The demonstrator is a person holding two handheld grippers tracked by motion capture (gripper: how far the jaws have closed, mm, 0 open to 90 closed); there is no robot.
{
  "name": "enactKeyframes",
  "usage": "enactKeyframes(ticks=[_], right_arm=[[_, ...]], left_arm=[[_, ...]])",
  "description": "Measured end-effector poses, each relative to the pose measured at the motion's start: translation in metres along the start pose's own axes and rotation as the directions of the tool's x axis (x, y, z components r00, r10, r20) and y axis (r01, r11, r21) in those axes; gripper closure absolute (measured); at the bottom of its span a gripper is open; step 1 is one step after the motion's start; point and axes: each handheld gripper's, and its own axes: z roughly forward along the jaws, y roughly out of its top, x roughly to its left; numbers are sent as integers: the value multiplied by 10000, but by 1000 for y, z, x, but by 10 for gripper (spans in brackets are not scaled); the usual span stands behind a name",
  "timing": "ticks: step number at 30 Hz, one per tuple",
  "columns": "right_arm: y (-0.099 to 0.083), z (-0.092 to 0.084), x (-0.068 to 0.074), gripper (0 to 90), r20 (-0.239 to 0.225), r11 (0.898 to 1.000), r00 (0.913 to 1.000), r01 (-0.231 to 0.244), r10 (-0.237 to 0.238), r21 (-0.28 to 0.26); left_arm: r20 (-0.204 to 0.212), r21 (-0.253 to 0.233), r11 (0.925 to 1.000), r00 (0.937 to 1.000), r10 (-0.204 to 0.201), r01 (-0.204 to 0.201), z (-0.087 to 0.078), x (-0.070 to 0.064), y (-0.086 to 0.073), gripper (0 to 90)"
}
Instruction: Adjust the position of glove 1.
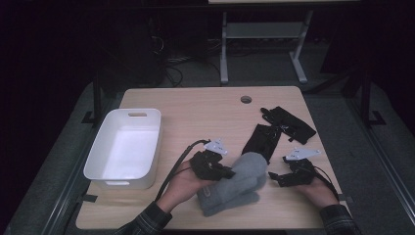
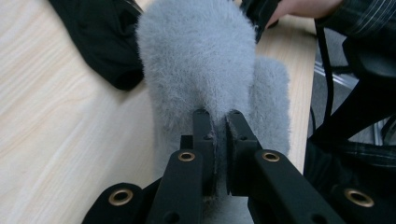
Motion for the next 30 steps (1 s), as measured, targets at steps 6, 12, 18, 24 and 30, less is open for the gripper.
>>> enactKeyframes(ticks=[6,12,18,24,30], right_arm=[[0,0,0,136,-9,10000,10000,-28,28,18],[0,0,0,136,4,10000,10000,12,-12,-3],[0,0,0,136,3,10000,10000,16,-16,-2],[0,0,0,135,-9,10000,10000,-29,29,47],[0,0,0,135,-11,10000,10000,-37,37,27]], left_arm=[[-77,257,9997,10000,21,-19,15,-2,-1,843],[-139,491,9988,9999,23,-16,28,-4,-4,840],[-112,456,9988,9998,187,-181,32,-3,-6,763],[-102,169,9989,9990,441,-439,23,-3,-3,522],[-338,143,9984,9979,556,-552,12,5,-5,272]])
